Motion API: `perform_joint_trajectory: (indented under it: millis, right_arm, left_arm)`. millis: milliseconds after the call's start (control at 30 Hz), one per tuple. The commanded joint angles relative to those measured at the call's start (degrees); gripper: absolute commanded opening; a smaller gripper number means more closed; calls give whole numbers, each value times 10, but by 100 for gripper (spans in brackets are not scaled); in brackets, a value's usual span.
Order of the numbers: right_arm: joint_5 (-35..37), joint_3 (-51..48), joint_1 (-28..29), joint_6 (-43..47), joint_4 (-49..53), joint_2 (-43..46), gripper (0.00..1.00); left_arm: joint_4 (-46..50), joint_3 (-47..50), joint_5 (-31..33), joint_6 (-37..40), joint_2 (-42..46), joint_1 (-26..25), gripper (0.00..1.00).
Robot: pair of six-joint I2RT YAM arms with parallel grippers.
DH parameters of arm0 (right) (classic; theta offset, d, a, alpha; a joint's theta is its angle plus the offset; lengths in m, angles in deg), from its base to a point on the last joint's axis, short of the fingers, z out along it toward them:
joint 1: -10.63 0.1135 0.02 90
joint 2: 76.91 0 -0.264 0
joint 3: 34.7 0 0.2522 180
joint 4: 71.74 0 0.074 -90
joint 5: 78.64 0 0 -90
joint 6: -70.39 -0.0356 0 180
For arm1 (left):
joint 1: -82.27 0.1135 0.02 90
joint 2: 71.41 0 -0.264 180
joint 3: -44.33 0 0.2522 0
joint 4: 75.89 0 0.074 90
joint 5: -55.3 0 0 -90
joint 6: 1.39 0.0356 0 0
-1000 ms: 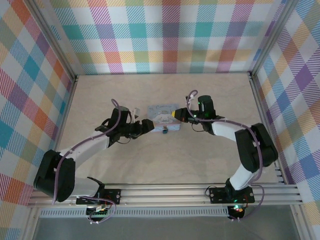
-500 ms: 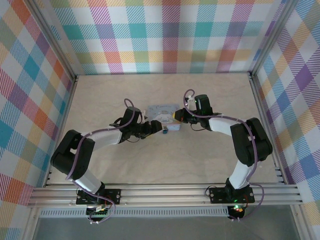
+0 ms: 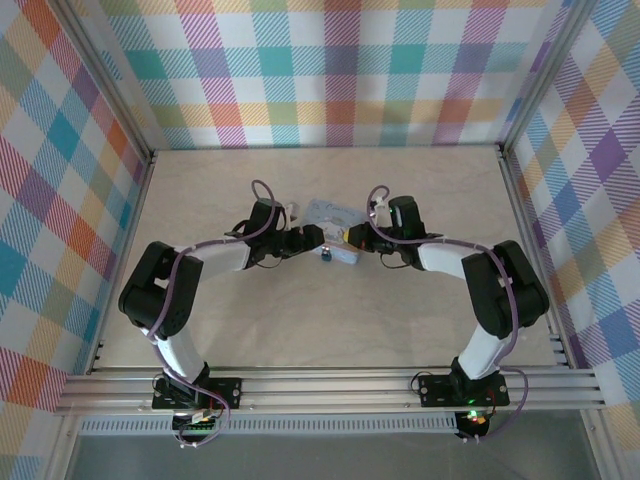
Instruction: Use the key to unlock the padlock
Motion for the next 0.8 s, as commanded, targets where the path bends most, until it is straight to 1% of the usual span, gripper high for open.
perform_joint_trajectory:
  millis: [0,167,300,433,700,767]
  right_arm:
    - [17,-27,12,-23,46,-11,0]
    - [24,-21,12,-19,51,-9,0]
    - [30,-19,12,-17,56,-13,0]
    - [34,-17,12,-13,61,-14,0]
    - [36,-17,12,-12,61,-12,0]
    - [35,-18,12,-11,59,-11,0]
  left_arm:
    - [-15,5,8,40,7,3,76]
    - [-58,80,12,47,45,-11,76]
    - [-94,110,16,50,42,-37,75]
    - [-122,109,27,62,19,-57,72]
    - [-98,74,103,122,-13,-76,69]
    - [-97,68,110,133,-19,-78,68]
